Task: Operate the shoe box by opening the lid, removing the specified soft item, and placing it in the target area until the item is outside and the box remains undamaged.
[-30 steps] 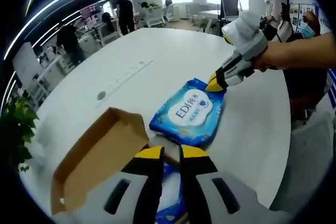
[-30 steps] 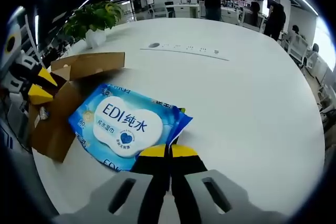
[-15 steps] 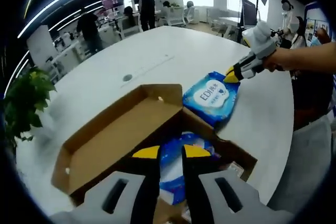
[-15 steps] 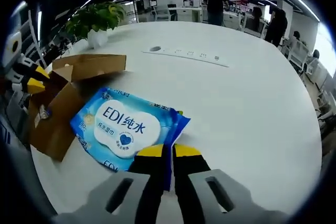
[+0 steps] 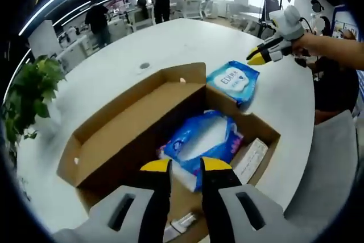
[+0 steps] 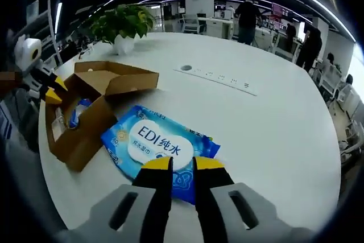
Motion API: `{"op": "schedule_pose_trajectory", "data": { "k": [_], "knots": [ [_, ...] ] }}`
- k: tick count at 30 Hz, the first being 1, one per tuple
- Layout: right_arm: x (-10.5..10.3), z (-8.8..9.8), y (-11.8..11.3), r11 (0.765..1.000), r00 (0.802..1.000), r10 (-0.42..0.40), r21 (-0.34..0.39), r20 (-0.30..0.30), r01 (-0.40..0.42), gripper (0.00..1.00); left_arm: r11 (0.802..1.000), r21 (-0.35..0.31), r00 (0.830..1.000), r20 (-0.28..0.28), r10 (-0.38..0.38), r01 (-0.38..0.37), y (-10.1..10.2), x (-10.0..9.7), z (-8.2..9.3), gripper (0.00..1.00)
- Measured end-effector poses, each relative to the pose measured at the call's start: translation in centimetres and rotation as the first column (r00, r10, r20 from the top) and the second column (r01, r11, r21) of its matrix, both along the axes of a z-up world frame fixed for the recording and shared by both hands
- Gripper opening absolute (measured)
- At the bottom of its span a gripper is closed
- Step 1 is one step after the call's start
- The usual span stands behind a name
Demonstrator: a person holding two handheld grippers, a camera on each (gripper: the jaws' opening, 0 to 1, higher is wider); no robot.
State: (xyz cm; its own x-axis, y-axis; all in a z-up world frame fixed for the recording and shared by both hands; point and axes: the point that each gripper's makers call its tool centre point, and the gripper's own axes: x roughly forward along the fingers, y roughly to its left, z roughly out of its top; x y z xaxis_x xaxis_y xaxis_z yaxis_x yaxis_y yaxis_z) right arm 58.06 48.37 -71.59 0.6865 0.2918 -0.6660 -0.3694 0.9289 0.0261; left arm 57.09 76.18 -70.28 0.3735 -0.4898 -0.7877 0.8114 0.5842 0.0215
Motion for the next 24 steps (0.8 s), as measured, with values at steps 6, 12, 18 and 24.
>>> {"op": "schedule_pose_trajectory", "data": {
  "k": [6, 12, 18, 24],
  "knots": [
    [0.0, 1.7, 2.6, 0.997, 0.997, 0.076, -0.003, 0.026, -0.076, 0.12, 0.998, 0.016, 0.999, 0.002, -0.055, 0.055, 0.2, -0.3, 0.0, 0.23],
    [0.0, 2.8, 5.9, 0.988, 0.987, 0.154, -0.003, 0.039, -0.154, 0.13, 0.994, 0.005, 0.994, -0.004, -0.108, 0.108, -0.4, -1.0, 0.0, 0.24],
    [0.1, 3.6, 9.1, 0.974, 0.973, 0.228, -0.007, 0.046, -0.228, 0.13, 0.98, 0.037, 0.98, -0.003, -0.197, 0.197, -1.0, -1.3, -0.7, 0.25],
    [0.2, 3.7, 11.9, 0.957, 0.956, 0.291, -0.013, 0.05, -0.29, 0.14, 0.97, 0.031, 0.971, -0.019, -0.24, 0.24, -1.4, -1.5, -1.1, 0.25]
  ]
}}
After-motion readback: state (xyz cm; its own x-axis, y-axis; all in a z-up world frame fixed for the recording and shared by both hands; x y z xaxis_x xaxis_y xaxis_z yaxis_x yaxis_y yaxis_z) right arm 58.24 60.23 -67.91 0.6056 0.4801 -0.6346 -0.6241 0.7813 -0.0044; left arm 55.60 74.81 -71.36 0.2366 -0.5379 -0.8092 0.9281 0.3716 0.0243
